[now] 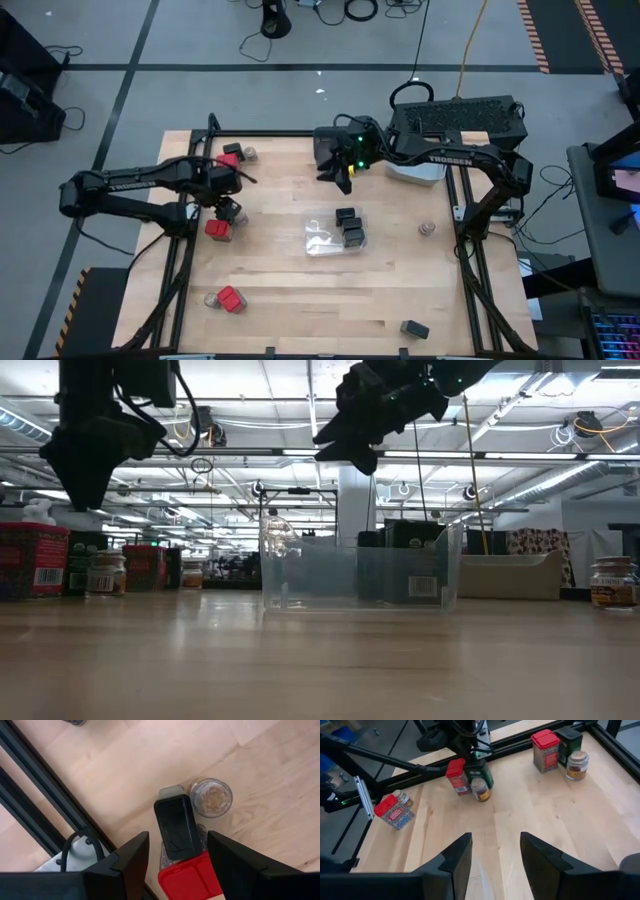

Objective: Sort spices by type
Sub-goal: Put the black seasoning can into the transparent bin

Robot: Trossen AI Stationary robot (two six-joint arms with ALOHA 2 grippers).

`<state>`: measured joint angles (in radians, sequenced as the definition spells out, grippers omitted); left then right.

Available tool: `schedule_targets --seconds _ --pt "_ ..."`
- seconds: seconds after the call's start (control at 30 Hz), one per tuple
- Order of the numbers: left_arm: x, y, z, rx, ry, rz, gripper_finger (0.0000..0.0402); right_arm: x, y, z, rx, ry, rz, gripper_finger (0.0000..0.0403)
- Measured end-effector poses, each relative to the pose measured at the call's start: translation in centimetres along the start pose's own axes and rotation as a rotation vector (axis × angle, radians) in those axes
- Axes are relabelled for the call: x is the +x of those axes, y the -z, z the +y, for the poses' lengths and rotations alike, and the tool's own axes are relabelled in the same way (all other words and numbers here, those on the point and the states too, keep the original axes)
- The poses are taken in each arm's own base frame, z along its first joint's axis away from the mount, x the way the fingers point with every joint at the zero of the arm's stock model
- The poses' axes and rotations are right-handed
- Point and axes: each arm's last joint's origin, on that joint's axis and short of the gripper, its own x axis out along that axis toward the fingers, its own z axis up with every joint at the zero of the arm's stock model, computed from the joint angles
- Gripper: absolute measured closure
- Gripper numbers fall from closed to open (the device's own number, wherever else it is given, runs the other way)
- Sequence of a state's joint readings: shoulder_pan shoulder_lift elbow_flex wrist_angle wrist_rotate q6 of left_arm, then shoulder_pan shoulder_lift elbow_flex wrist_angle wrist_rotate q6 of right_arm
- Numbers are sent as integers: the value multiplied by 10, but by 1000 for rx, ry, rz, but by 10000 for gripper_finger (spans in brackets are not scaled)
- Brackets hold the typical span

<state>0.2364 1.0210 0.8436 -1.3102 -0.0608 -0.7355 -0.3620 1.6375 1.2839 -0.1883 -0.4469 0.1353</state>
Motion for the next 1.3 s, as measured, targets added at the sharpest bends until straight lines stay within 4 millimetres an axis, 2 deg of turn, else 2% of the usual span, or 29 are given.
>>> schedule_targets --seconds 0.27,0.5,1.1,1.3 --pt "1 4 -3 0 -4 8 196 1 0 3 -9 -7 3 252" --pt "19 10 -2 -5 0 70 196 2 1 4 -23 -8 7 252" --pt "21 7 -6 -3 29 44 196 1 1 3 -46 -7 8 252" --pt "33 9 -4 -3 34 61 196 1 1 3 -52 -6 8 252"
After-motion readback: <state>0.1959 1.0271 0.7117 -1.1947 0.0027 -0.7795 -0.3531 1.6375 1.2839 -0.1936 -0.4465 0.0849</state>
